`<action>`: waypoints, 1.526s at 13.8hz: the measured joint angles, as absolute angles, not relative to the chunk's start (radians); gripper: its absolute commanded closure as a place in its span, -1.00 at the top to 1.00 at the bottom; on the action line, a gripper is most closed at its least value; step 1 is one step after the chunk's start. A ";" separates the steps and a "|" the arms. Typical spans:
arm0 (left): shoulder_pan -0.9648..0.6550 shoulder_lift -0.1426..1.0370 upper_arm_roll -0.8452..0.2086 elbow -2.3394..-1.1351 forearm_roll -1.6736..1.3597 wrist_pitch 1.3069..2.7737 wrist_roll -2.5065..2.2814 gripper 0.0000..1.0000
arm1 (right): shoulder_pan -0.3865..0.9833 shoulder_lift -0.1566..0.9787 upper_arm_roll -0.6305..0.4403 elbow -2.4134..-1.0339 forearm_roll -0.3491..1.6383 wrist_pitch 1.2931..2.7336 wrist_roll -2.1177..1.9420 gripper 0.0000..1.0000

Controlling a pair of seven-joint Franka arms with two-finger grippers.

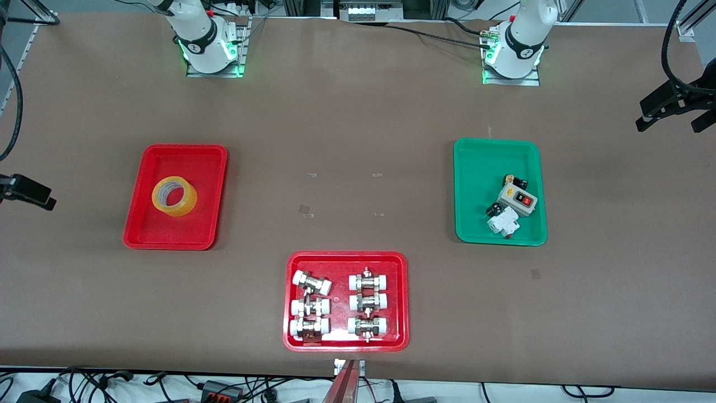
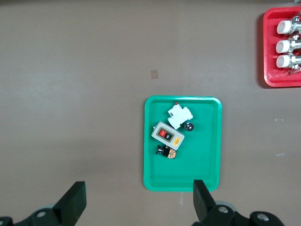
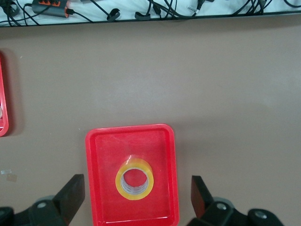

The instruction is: Left arm passes tape to right arm into tray

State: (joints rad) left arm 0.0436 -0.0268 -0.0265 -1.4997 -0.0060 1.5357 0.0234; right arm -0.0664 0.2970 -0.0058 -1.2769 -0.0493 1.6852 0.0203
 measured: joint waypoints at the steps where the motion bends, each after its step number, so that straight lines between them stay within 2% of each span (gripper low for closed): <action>1: 0.044 -0.027 -0.026 -1.499 -0.006 1.536 0.023 1.00 | -0.065 0.271 -0.006 -1.309 -0.050 1.692 0.019 1.00; 5: 0.044 -0.028 -0.027 -1.499 -0.006 1.536 0.024 1.00 | -0.063 0.204 -0.005 -1.402 -0.049 1.686 -0.005 1.00; 10: 0.043 -0.029 -0.031 -1.497 -0.006 1.536 0.024 1.00 | -0.063 0.068 -0.004 -1.629 -0.023 1.729 -0.016 1.00; 13: 0.043 -0.029 -0.033 -1.496 -0.006 1.536 0.024 1.00 | -0.063 0.002 -0.004 -1.719 -0.023 1.762 -0.020 1.00; 21: 0.043 -0.029 -0.033 -1.496 -0.006 1.534 0.024 1.00 | -0.063 -0.011 -0.005 -1.740 -0.023 1.762 -0.042 1.00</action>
